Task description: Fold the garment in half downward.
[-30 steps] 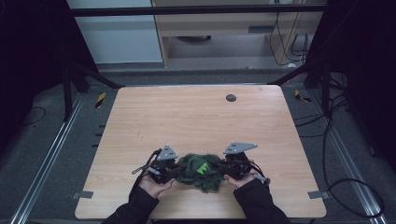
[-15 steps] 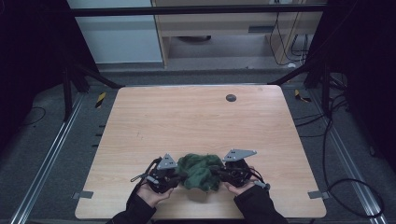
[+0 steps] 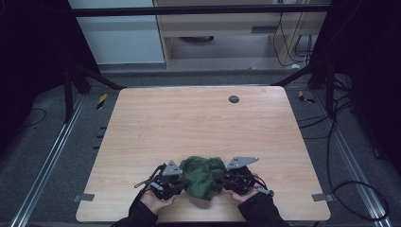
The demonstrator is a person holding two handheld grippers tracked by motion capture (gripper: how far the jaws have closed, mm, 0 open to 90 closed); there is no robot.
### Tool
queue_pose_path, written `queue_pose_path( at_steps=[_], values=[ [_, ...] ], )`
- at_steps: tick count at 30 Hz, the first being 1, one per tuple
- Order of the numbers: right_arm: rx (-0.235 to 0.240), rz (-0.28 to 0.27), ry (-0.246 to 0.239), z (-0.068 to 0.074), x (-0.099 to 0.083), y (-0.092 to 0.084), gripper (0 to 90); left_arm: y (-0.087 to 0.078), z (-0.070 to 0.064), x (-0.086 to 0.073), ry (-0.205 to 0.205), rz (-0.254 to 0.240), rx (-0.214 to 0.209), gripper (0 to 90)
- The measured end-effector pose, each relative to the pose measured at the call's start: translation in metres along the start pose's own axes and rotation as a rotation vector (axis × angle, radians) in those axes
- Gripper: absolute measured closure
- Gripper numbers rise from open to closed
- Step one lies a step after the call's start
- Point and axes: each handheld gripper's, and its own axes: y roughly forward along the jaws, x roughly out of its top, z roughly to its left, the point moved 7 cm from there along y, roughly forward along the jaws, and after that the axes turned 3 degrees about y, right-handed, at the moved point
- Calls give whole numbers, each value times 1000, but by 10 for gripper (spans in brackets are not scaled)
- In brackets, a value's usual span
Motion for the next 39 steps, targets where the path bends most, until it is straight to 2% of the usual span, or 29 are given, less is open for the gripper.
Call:
queue_pose_path(
  at_steps=[7,14,20,26,29,34,39],
  values=[
    [-6,22,15,-3,-6,5,878,8,-1,-5,14,31,7,897],
    [-21,39,10,-6,-10,11,887,12,-3,-5,20,36,12,897],
    [-15,31,20,-6,-8,9,873,6,-1,-2,6,12,16,882],
    [-29,-6,23,-9,-1,-1,837,-9,9,5,-12,-38,44,828],
    [-41,-29,23,-12,2,-7,818,-16,17,6,-36,-57,60,797],
    [-82,-73,33,-21,7,-18,775,-25,28,6,-61,-84,91,745],
    [-134,-106,51,-34,9,-28,705,-35,41,3,-93,-109,127,650]
  ],
)
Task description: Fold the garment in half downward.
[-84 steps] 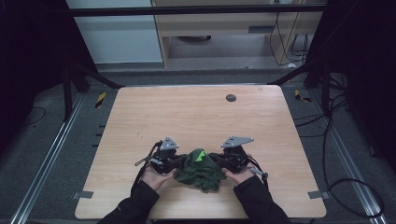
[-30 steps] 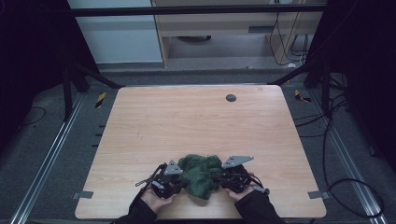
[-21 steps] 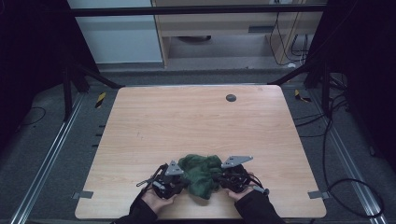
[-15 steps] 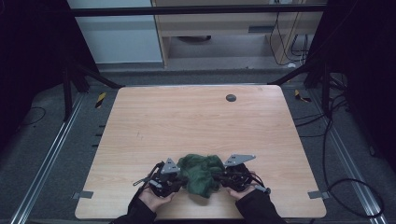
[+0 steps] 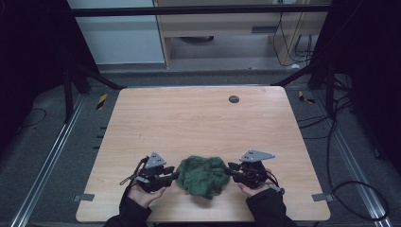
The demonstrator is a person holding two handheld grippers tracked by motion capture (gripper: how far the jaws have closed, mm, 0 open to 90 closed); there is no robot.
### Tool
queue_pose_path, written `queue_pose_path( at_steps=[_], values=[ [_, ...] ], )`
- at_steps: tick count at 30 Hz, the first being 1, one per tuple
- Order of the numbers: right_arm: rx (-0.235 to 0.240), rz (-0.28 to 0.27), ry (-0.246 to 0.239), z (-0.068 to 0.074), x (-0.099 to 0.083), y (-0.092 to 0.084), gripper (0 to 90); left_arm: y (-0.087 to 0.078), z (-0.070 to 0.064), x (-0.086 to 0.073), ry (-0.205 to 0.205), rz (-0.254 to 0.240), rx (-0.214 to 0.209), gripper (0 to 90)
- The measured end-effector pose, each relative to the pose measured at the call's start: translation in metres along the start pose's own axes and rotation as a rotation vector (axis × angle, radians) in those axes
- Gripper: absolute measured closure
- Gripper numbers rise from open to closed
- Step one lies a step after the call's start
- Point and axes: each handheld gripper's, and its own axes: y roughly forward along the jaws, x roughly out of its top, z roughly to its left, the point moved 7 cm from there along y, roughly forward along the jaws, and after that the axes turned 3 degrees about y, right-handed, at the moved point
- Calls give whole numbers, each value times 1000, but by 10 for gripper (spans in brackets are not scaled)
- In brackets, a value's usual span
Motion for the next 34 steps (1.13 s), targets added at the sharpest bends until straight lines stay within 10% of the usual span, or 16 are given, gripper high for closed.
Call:
queue_pose_path(
  at_steps=[34],
  values=[
    [-293,-52,130,-91,-16,-18,224,-23,108,-40,-115,-5,301,281]
  ],
)
